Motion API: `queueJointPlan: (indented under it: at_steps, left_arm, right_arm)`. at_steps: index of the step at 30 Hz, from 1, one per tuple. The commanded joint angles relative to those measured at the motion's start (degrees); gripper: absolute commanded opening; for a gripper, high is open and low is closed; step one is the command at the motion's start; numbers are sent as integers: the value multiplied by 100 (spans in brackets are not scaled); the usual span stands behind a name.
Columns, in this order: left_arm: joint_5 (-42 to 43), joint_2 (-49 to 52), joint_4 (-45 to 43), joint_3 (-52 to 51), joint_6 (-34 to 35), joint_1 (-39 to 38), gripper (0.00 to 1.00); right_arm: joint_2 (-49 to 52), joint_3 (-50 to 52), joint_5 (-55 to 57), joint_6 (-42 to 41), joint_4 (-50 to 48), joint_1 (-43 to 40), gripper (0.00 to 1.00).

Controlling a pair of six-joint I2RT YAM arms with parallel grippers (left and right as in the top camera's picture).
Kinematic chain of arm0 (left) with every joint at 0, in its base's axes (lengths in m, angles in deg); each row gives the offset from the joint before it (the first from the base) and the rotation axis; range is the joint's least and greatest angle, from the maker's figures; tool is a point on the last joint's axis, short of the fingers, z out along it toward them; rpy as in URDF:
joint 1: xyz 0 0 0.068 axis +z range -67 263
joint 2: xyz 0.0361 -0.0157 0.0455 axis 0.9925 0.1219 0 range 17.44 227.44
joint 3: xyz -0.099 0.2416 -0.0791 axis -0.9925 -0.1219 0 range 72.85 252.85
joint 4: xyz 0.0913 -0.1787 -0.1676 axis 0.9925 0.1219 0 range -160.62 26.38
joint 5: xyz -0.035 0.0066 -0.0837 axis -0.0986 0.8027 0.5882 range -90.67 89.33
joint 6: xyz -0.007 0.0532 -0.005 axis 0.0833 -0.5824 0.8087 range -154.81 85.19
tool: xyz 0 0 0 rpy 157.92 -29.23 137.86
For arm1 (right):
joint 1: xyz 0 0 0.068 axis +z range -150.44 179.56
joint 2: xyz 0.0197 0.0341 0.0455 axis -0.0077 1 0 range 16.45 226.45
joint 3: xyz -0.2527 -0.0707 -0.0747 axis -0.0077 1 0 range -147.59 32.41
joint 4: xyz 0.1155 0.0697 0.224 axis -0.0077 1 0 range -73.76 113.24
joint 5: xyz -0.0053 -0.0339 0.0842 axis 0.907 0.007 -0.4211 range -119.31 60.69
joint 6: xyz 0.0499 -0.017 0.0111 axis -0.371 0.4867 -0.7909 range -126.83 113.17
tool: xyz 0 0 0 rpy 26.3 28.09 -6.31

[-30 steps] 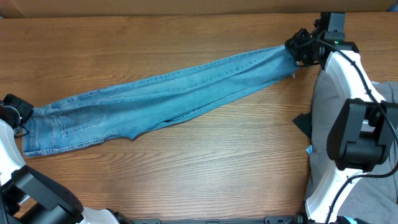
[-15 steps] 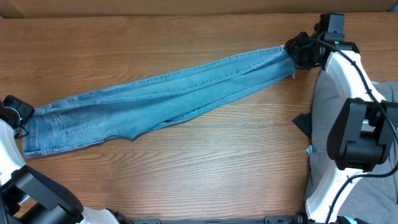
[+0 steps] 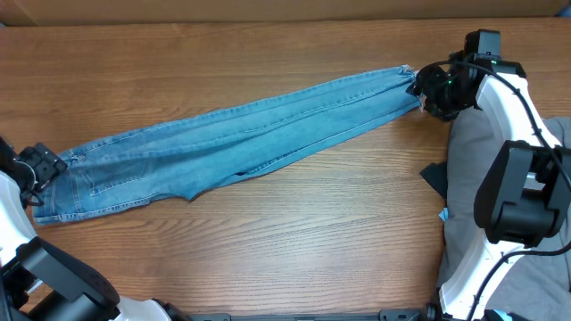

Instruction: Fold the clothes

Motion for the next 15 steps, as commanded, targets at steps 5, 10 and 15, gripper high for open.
queueJointPlan:
  at_steps: [5, 10, 15]
  left_arm:
    - [11, 33, -306, 66, -195, -11, 42]
    - [2, 15, 87, 66, -162, -7, 4]
    - [-59, -273, 638, 181, 249, 0, 4]
  right_arm:
    - [24, -129, -17, 654, 667, 7, 64]
    - [24, -129, -22, 649, 741, 7, 64]
    - [24, -129, -42, 651, 787, 7, 64]
